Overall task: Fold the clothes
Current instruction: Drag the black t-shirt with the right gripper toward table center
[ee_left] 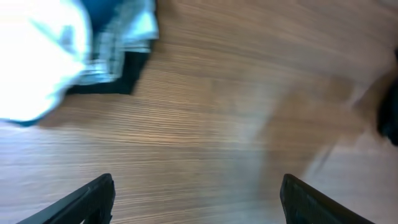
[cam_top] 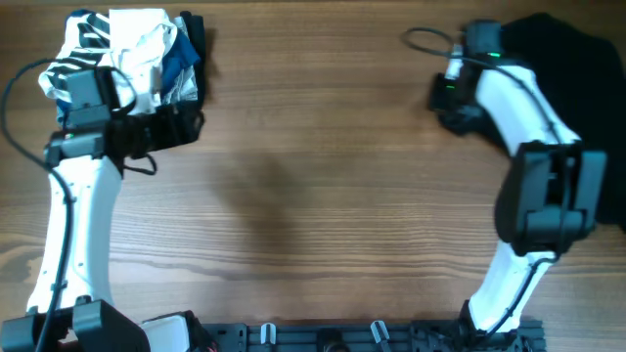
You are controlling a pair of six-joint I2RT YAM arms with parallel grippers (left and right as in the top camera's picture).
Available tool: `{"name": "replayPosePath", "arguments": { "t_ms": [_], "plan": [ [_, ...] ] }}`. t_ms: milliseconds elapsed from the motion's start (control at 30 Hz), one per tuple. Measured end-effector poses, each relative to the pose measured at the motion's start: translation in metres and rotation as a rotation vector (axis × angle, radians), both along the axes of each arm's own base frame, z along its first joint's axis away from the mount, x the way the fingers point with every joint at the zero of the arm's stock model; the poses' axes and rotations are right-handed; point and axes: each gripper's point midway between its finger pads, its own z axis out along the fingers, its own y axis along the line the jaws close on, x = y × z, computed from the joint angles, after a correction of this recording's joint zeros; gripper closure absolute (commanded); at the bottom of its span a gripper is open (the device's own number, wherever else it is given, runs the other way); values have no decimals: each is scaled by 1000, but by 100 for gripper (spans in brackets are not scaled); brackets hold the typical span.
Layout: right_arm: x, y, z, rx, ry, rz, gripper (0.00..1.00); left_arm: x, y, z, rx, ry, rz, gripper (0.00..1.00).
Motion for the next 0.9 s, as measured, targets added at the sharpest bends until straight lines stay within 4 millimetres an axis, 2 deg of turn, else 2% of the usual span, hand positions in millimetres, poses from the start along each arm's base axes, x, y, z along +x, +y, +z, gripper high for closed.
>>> {"name": "replayPosePath", "arguments": {
  "t_ms": [33,133,200,233,267,300,333,367,433,467,533,633,733,800,900],
  "plan": [
    [-1,40,6,12,-12,89,96,0,10,0,1,0,27,14],
    [-15,125,23,40,-33,272,96,-2,31,0,3,1,85,14],
    [-34,184,36,53,-52,406,96,-4,41,-1,5,3,112,14],
    [-46,211,43,58,-61,471,90,-5,45,-1,5,5,122,13],
    [-61,238,49,61,-67,542,61,-5,47,-1,4,7,127,13],
    [-74,257,54,59,-70,598,34,-6,47,-2,3,11,130,12],
    [-90,280,58,63,-75,658,21,-7,47,-2,2,14,130,12],
    [-116,305,63,60,-69,742,7,-9,46,-3,0,23,130,12],
    [-142,322,66,52,-45,810,0,-11,45,-5,-3,35,130,10],
    [-149,322,66,44,-24,823,0,-13,45,-6,-6,43,130,10],
    [-149,312,69,32,6,815,0,-15,44,-7,-9,54,129,10],
    [-132,282,85,38,25,738,0,-17,43,-8,-11,64,129,9],
    [-103,228,117,62,-2,578,0,-19,40,-10,-15,79,123,11],
    [-76,178,140,81,-44,443,0,-21,31,-11,-16,92,97,11],
    [-50,112,146,79,-53,280,0,-21,10,-12,-9,100,36,11]
  ]
}}
